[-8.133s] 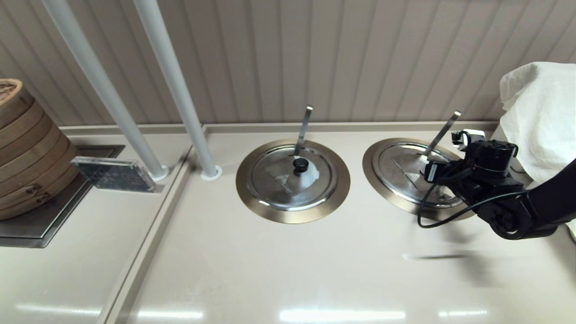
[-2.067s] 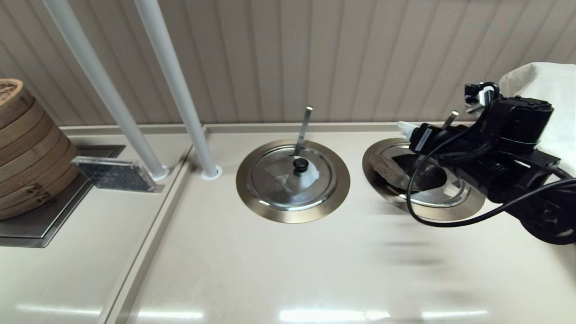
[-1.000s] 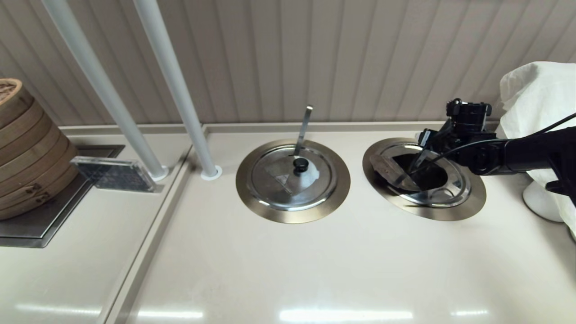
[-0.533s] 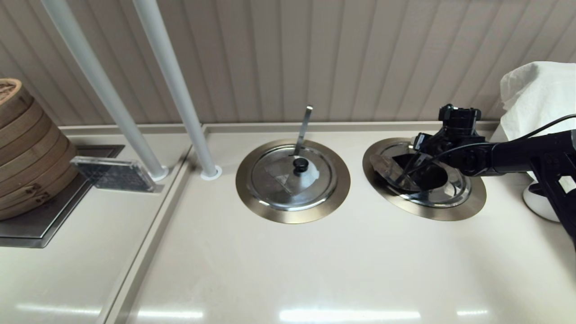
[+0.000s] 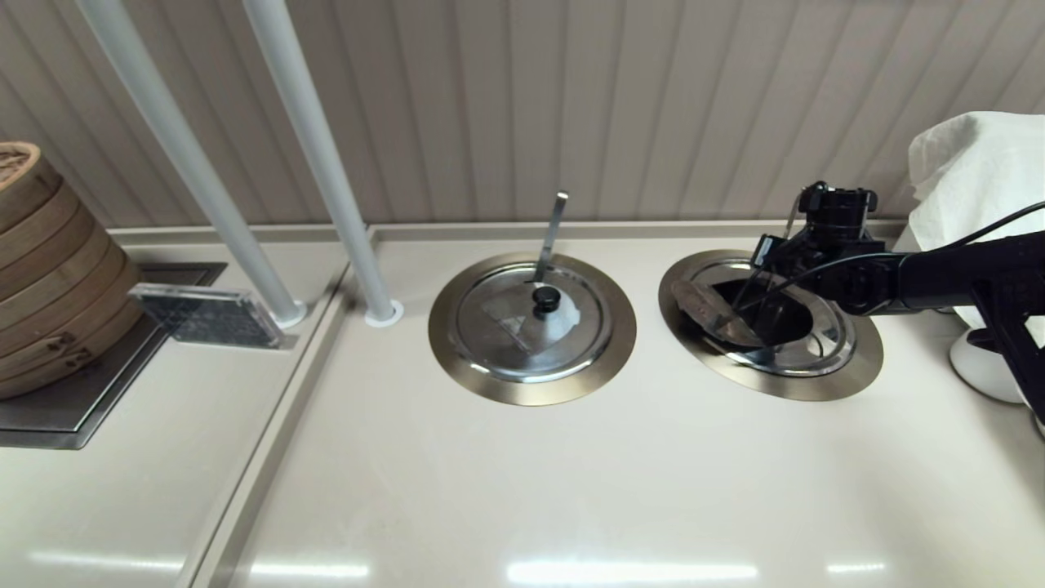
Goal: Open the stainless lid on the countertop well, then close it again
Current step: Stir with a spoon
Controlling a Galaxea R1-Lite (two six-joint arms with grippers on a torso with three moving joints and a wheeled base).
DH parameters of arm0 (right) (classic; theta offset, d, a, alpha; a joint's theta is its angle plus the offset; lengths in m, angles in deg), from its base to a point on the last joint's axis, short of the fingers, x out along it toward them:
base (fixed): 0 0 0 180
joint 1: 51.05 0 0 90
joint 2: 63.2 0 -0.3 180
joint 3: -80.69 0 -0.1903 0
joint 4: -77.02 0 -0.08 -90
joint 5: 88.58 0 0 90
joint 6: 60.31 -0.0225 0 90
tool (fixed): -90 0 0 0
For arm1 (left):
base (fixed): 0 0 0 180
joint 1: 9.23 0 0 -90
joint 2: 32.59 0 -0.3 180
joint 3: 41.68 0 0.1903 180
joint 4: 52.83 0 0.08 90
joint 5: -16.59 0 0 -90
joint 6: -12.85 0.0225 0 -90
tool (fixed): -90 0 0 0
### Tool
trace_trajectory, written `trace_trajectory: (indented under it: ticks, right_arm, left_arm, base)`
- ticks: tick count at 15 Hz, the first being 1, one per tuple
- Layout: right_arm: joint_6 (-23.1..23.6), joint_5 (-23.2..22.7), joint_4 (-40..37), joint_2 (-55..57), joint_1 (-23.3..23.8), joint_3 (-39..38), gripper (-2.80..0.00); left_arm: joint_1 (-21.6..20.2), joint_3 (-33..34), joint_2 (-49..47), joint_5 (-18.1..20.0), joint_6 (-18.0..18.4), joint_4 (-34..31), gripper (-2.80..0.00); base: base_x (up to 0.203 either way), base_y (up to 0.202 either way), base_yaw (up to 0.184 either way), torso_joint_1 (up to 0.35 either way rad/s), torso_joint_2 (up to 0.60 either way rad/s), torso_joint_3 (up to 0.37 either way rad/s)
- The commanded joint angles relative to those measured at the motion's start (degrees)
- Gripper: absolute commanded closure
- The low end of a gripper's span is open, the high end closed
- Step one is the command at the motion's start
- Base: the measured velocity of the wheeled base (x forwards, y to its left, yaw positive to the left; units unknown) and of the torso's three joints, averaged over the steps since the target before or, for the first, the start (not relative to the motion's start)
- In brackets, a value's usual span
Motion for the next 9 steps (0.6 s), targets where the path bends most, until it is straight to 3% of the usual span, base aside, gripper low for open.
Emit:
trace_trajectory:
  ticks: [1, 9]
  right_arm:
    - [-0.31, 0.06, 0.26, -2.71, -0.06, -1.17, 0.0]
    - [-1.27, -0.61, 0.54, -17.44, -3.11, -13.8, 0.0]
  left_arm:
    - [0.04, 0.01, -0.04, -0.02, -0.02, 0.02, 0.0]
    - [-0.05, 0.01, -0.04, -0.02, -0.02, 0.02, 0.0]
  base:
    - [0.0, 0.0, 0.0, 0.0, 0.0, 0.0]
    - [0.0, 0.0, 0.0, 0.0, 0.0, 0.0]
